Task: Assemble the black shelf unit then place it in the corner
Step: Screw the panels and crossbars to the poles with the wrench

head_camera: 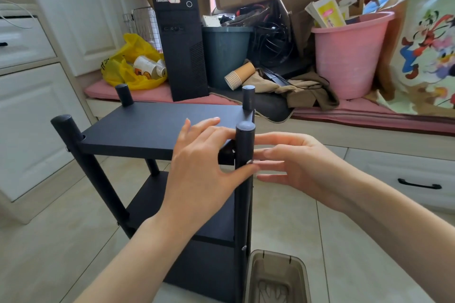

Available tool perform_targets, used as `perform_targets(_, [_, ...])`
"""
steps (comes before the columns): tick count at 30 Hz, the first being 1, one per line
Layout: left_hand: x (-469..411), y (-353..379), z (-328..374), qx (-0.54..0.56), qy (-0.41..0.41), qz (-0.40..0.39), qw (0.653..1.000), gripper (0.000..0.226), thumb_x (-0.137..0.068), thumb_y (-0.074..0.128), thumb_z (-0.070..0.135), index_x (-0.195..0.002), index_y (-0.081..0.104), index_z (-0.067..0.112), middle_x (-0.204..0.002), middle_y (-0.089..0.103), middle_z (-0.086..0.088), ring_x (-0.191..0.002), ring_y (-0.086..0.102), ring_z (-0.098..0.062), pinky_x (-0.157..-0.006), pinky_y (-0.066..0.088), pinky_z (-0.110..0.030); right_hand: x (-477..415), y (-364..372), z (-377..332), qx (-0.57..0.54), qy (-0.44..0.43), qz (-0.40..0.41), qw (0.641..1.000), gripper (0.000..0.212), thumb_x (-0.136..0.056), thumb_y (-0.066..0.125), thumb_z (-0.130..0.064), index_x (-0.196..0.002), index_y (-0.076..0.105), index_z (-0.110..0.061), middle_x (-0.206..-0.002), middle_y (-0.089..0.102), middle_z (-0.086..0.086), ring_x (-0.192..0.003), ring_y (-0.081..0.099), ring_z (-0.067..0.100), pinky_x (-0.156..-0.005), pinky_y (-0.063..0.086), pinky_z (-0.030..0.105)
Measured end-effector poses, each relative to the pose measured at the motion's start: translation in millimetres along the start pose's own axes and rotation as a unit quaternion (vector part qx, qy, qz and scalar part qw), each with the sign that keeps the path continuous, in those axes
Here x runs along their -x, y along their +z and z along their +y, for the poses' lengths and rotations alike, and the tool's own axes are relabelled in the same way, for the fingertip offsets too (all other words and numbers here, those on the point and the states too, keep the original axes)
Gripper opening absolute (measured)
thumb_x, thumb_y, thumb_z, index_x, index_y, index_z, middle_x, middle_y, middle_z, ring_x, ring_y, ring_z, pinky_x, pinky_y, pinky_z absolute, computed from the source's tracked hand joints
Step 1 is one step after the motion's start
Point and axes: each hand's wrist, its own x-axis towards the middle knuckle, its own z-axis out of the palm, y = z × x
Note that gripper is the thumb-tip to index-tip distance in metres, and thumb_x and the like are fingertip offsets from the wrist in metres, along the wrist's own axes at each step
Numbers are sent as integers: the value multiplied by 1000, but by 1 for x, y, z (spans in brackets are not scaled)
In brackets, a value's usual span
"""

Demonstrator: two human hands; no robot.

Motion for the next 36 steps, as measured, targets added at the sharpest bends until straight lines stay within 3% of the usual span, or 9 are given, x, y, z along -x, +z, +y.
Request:
perform_targets(4, [1,0,6,3,-4,-1,1000,37,-76,74,48,-108,62,32,-105,71,13,-107,62,-4,-123,21,-49,-12,7,2,-115,45,73,990,22,-94,50,-8,-114,58,-12,-100,75,17,-80,73,26,-81,58,42])
perform_targets(7, [1,-2,9,9,-18,-13,1000,31,-79,70,50,-102,50,41,-86,65,22,-82,52,4,-124,18,-41,-20,18,4,-81,90,58,991,38,-103,48,-32,-127,60,-6,-105,75,17,-85,69,24,-89,55,41])
perform_targets(11, [-2,-4,12,-20,-26,-29,999,28,-79,68,49,-97,57,31,-78,65,17,-69,51,0,-124,23,-51,-26,29,2,-68,93,41,992,42,-100,46,-50,-105,70,-15,-91,76,4,-80,64,20,-91,47,37])
perform_targets(15, [-14,-11,10,-69,-12,-82,994,37,-77,65,53,-96,62,21,-87,66,13,-76,59,-10,-120,26,-57,-27,32,1,-54,80,30,995,36,-96,51,-50,-79,72,-28,-76,70,-2,-56,55,10,-69,43,30])
perform_targets(19, [-18,-11,3,-29,-17,-108,994,34,-81,72,50,-98,57,24,-87,59,17,-76,46,-6,-110,38,-51,-29,29,5,-58,70,13,996,37,-98,50,-47,-78,73,-28,-79,71,-1,-60,53,12,-67,41,29])
perform_targets(22, [-12,-11,6,-20,-9,-73,997,49,-80,70,53,-122,62,29,-108,68,20,-102,46,-6,-122,17,-40,-30,30,11,-62,41,15,997,35,-99,49,-45,-82,73,-27,-82,70,-1,-67,60,13,-63,46,26])
perform_targets(25, [-7,-12,9,-39,17,-49,998,69,-78,65,54,-142,56,27,-120,71,16,-121,35,-7,-118,10,-45,-29,32,13,-60,11,5,998,35,-99,50,-44,-83,74,-25,-76,68,-4,-63,64,10,-58,50,24])
perform_targets(31, [0,-10,9,-39,15,-55,998,55,-84,51,57,-126,61,23,-84,60,24,-99,48,-11,-115,15,-49,-29,30,14,-30,7,26,999,39,-97,53,-43,-105,72,-10,-104,75,13,-96,72,34,-91,56,53])
perform_targets(36, [4,-11,6,-38,17,-60,997,47,-86,50,58,-114,62,21,-87,55,28,-98,55,-8,-118,13,-48,-27,29,12,-12,18,25,999,41,-98,54,-42,-104,72,-6,-100,76,14,-93,73,32,-90,57,53])
